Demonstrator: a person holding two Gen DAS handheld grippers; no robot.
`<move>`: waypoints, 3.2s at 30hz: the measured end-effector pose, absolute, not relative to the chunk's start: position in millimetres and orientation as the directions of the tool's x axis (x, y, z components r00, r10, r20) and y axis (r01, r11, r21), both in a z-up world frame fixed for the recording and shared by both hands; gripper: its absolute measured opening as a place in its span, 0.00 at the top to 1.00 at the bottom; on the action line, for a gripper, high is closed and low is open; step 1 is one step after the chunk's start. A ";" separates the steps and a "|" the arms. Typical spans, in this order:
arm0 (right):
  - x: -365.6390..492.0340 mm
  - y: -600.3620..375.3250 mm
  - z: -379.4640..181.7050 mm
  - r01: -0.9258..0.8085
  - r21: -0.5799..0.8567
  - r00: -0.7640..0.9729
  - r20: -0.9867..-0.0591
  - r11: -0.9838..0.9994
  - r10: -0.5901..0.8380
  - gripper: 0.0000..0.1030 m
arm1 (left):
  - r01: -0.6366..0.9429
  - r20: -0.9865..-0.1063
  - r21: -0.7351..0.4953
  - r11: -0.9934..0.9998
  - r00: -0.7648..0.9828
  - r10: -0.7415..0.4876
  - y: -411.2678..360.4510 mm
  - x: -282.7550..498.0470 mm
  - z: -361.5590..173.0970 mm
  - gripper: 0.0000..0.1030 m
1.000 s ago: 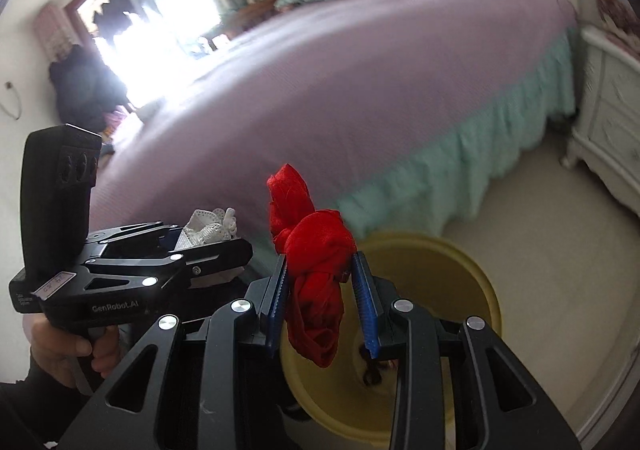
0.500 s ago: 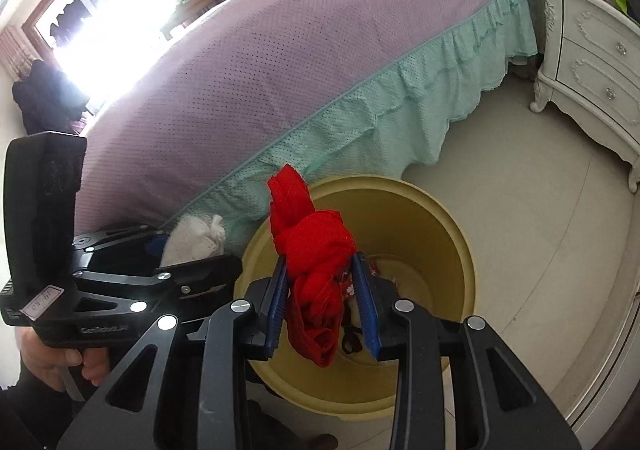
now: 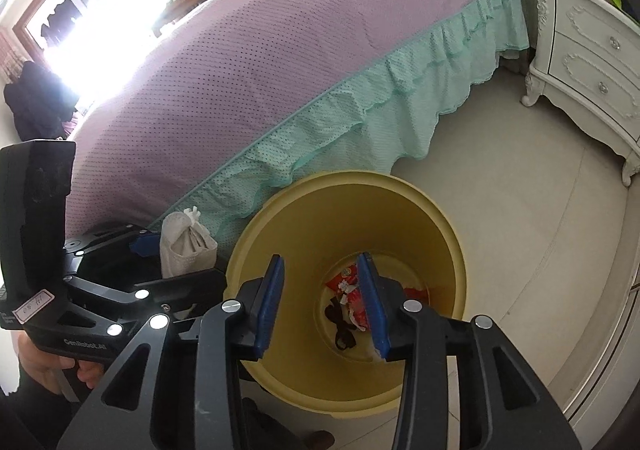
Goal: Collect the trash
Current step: 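Carry mask and red cloth over the yellow bin and open both tools, then return both tools to the bed toward the black cloth and blue sock, then grasp the black cloth with left tool while right tool grasps blue-grey sock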
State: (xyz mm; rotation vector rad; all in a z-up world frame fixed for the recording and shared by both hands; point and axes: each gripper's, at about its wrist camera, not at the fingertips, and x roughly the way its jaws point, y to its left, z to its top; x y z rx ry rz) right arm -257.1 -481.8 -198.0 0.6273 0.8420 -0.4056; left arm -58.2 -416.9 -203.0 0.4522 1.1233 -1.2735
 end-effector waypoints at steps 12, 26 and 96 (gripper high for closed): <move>-259.0 -480.7 -199.2 0.567 0.352 0.601 -0.795 0.745 -0.081 0.62 | 0.925 -0.865 -0.271 0.266 -0.113 -0.488 -422.6 -62.7 -206.2 0.09; -246.6 -467.8 -188.4 0.521 0.353 0.623 -0.779 0.778 -0.064 0.62 | 0.904 -0.801 -0.313 0.290 -0.087 -0.593 -403.2 -52.9 -186.7 0.09; 59.9 -215.6 -46.7 -0.292 0.287 0.795 -0.457 0.912 0.398 0.08 | 0.288 -0.682 -0.160 0.944 0.659 -0.316 -37.6 189.8 -69.0 0.73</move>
